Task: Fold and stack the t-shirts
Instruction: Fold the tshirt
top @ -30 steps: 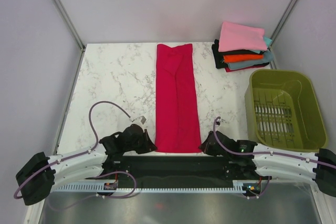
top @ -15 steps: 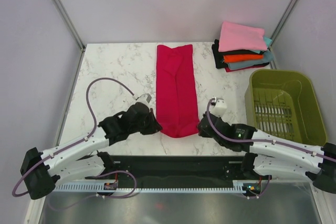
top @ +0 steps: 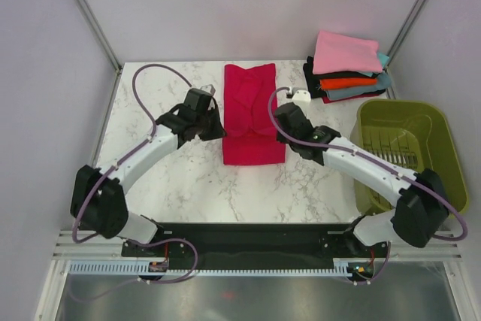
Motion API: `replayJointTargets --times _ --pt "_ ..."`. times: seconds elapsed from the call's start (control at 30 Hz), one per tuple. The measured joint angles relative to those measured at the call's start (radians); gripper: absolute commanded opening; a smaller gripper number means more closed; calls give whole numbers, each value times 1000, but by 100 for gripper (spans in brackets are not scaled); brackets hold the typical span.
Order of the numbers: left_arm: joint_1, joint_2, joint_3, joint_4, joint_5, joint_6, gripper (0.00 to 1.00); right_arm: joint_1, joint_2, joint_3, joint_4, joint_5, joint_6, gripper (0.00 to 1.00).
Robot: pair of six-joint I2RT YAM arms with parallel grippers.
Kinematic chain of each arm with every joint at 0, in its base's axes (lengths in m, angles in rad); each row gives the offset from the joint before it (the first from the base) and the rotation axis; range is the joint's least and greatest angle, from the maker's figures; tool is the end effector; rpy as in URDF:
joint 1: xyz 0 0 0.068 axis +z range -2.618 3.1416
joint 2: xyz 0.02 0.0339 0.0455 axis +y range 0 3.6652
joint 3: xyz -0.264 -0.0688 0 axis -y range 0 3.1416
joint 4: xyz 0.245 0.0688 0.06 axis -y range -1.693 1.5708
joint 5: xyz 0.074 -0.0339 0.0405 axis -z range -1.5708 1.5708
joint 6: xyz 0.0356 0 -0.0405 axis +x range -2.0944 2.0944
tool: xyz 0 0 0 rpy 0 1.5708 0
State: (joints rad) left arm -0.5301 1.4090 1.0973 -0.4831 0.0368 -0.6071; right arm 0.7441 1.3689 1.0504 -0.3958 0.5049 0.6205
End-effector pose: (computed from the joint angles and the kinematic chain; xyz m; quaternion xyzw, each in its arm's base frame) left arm 0.2632 -0.1558 0.2778 -0.0287 0.9251 -0.2180 0.3096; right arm 0.2309 0.1892 0.2835 0.0491 0.8856 0.0772 0.4554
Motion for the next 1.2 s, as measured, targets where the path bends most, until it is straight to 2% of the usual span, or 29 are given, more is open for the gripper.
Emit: replayJointTargets --times 0.27,0.63,0.67,0.7,0.73,0.77,0.8,0.87,0.9,1.03,1.13,1.2 --pt "122 273 180 0 107 76 4 -147 220 121 69 -100 -94 0" --pt "177 512 414 -11 212 116 9 -228 412 244 136 -189 -147 0" --pt "182 539 441 -16 216 119 11 -235 431 258 146 -198 -151 4" --pt "185 562 461 -18 218 120 14 -243 452 277 152 -206 -154 14" --pt "191 589 486 -23 224 121 28 -252 479 301 155 -221 -158 28" --pt "198 616 511 -32 229 127 35 -261 509 327 159 -234 -162 58" --pt "206 644 535 -45 232 130 45 -272 539 355 160 -250 -167 67" --pt "225 702 607 -91 237 134 51 -294 597 410 161 -274 -181 73" --pt "236 738 660 -121 238 134 54 -307 628 445 153 -287 -187 73" --pt "277 855 903 -244 236 144 57 -369 716 602 99 -329 -200 74" --pt "299 863 1018 -302 225 157 56 -403 695 644 88 -348 -211 74" --pt "303 823 1011 -311 217 161 56 -412 644 624 93 -371 -216 74"
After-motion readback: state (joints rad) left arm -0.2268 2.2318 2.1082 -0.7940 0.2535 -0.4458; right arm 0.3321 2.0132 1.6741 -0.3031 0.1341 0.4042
